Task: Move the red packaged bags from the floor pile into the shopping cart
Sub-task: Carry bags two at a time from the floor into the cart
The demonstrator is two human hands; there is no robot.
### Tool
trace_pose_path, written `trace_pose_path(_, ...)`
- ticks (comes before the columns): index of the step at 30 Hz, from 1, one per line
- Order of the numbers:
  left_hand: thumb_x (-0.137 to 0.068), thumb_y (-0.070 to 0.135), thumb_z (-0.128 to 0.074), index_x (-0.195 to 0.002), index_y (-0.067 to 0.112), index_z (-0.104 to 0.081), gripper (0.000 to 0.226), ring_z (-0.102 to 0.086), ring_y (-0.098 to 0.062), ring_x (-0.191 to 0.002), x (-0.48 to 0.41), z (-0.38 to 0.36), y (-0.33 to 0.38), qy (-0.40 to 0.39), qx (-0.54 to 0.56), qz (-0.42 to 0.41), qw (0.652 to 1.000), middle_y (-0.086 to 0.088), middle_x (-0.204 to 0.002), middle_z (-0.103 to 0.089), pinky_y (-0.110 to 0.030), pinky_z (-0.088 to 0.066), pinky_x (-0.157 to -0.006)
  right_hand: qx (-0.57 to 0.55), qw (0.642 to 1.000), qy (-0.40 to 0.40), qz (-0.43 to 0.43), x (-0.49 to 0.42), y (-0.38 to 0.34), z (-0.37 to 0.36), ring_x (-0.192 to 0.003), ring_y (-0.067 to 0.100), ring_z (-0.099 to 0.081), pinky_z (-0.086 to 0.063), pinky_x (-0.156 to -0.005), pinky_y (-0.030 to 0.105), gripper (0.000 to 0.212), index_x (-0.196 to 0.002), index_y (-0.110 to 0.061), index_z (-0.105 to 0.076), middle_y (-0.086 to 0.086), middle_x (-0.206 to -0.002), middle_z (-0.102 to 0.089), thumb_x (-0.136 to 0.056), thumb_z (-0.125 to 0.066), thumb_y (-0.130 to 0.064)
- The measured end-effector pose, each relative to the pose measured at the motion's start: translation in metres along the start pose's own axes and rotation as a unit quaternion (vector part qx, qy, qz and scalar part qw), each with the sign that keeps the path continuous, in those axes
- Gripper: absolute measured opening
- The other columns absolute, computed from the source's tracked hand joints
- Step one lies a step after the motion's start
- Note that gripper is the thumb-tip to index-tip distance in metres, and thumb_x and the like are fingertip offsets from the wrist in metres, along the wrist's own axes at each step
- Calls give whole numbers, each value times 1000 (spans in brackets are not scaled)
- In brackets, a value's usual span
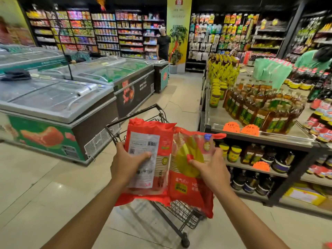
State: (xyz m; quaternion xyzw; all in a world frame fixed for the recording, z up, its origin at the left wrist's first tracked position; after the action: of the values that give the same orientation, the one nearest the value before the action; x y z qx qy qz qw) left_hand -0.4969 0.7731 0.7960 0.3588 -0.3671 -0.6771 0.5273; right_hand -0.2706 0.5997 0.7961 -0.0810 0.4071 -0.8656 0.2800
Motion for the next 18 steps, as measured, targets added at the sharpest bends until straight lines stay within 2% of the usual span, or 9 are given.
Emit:
trace_pose_path(8, -57, 55, -90, -110, 30, -42, 76, -69, -19, -92, -98, -30, 11, -2, -24, 0, 1000, 16, -96, -64, -42, -55, -84, -30, 999, -26, -9, -99, -16, -60, -99, 24, -63, -53, -81, 44, 75, -112, -25, -35, -4, -110, -60, -66, -84, -60)
trace_pose_path(12, -45, 68, -83, -106, 37, -40, 81, -70, -17, -91, -146, -48, 7, -3, -14, 9, 1000, 13, -100, -68, -49, -58, -85, -28, 999, -33, -4, -144, -23, -84, -94, 23, -64, -56, -80, 46, 76, -112, -27, -33, -6, -107, -60, -66, -82, -63)
trace_pose_path(15, -48, 64, -86, -107, 37, -40, 80, -70, -17, -91, -175, -66, 6, -15, -14, 9, 1000, 13, -101, -68, -49, -58, -85, -31, 999, -36, -17, -168, -20, -94, -89, 19, -62, -52, -73, 37, 73, -111, -27, -33, -7, -107, -60, -69, -82, -61)
trace_pose_path(18, -59, 52, -90, -113, 30, -41, 76, -68, -18, -90, -202, -91, 6, -31, -37, -4, 999, 14, -99, -66, -45, -56, -83, -38, 998, -23, -44, -189, -13, -103, -89, 16, -57, -43, -68, 33, 72, -115, -25, -36, -8, -109, -57, -71, -84, -56)
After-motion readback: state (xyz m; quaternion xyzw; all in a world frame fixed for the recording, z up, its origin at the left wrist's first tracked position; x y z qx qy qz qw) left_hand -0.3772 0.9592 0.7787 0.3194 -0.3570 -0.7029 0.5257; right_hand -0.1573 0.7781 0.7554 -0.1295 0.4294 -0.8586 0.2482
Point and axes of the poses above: each hand's wrist, its own x-axis away from the middle knuckle, its own z-axis out of the back of the hand, y = z × x, the point moved 3 cm from there along -x, towards the middle knuckle
